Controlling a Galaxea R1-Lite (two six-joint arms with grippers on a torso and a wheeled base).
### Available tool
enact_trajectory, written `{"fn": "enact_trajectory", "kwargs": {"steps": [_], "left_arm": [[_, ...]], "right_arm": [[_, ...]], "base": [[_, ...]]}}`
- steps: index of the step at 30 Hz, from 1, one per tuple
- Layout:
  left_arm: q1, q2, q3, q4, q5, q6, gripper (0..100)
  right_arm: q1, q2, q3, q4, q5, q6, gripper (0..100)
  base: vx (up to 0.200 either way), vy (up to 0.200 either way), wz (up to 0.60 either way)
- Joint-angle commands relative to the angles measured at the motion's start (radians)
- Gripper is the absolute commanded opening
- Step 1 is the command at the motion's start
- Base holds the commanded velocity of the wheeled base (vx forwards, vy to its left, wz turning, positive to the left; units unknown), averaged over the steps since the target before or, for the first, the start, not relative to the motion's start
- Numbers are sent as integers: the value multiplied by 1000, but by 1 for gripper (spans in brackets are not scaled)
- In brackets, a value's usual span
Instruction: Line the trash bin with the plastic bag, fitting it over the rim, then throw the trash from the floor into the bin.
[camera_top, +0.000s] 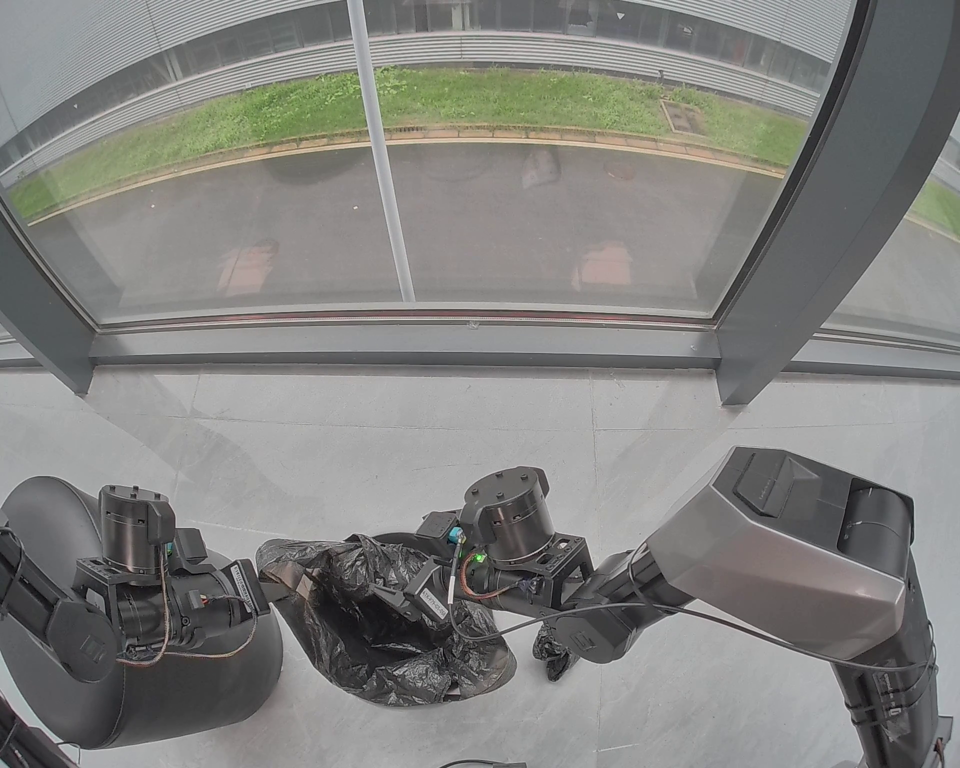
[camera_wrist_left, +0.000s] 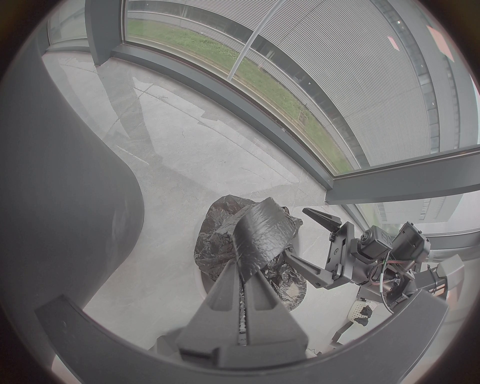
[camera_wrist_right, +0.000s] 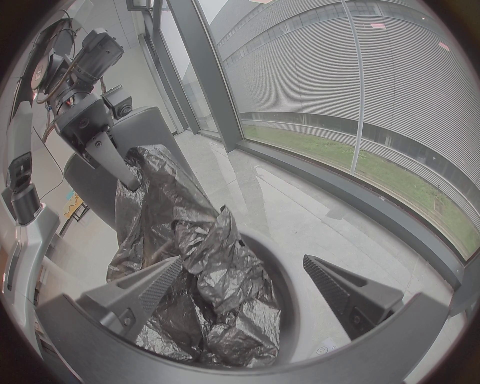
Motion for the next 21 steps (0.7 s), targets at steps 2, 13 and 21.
{"fn": "enact_trajectory", "kwargs": {"steps": [2,13,21], "left_arm": [[-2,0,-4,0,-1,-1,0],[-2,0,-4,0,-1,-3,0],[-3,-1,-9,0,-3,-3,0]], "right_arm": [[-1,42,-70,31,3,-4,100],[0,106,-160,37,2,-4,100],[8,126,-171,37,0,-4,100]], "base": [[0,0,0],[0,0,0],[0,0,0]]}}
